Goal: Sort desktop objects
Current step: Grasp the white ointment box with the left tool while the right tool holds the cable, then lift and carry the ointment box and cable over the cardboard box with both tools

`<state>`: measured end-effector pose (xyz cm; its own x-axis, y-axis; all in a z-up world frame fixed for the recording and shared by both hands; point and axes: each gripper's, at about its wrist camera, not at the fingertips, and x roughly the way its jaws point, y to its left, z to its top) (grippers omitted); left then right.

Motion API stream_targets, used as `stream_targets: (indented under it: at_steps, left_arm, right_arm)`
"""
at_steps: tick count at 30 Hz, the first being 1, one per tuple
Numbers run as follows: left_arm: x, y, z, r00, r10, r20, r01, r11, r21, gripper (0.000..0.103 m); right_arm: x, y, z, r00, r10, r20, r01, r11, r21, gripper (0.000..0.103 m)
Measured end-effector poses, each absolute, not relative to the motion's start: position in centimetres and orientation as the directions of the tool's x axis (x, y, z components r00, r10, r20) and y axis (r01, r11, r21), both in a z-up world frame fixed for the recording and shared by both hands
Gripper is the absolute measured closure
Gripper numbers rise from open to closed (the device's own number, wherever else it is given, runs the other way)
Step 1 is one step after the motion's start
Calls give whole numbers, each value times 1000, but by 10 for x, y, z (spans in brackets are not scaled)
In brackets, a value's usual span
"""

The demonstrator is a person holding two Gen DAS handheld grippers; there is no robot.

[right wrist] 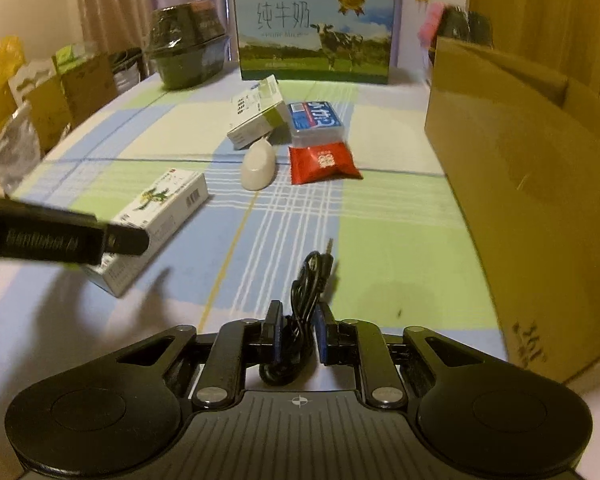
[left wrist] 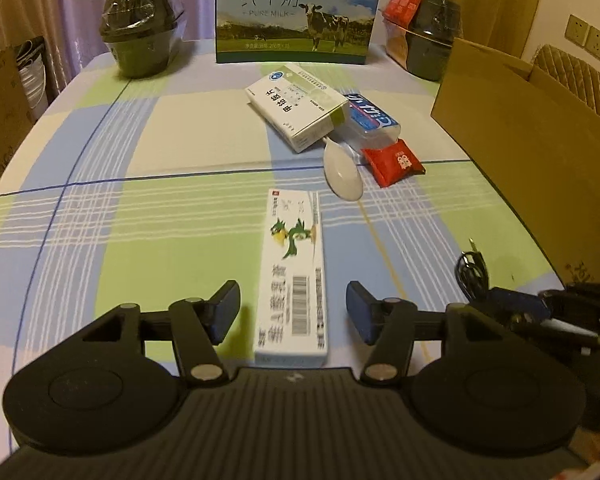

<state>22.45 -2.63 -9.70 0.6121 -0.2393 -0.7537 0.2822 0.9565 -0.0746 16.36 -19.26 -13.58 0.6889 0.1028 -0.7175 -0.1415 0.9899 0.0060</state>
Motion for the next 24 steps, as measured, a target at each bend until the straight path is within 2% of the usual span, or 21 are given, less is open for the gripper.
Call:
stream_targets:
  at_steps: [2, 16, 18, 20, 23, 24]
  left_arm:
    - [229, -29, -99, 609, -244, -755, 286, 955, -78, 50]
    - [243, -40, -109, 595, -251, -764, 309, 948, -71, 50]
    - [243, -41, -109, 600, -247, -761, 313, 948, -61, 51]
    - [244, -42, -109, 603, -243, -760, 316, 947, -52, 52]
    - [246, -44, -111, 607, -226, -762, 309, 950, -36, 60]
    - [247, -44, -112, 609, -216, -763, 305, 952, -26, 68]
  right_arm:
    - [165, -193, -139, 698, 97, -709, -133, 991, 5, 80]
    - [175, -195, -139, 712, 114, -693, -107, 993, 53, 80]
    - [175, -195, -139, 709, 116, -696, -102, 993, 61, 80]
    - [176, -196, -138, 705, 117, -700, -96, 993, 68, 89]
    - [177, -198, -137, 701, 121, -703, -92, 993, 79, 91]
    - [177, -198, -137, 701, 121, -703, -91, 993, 81, 91]
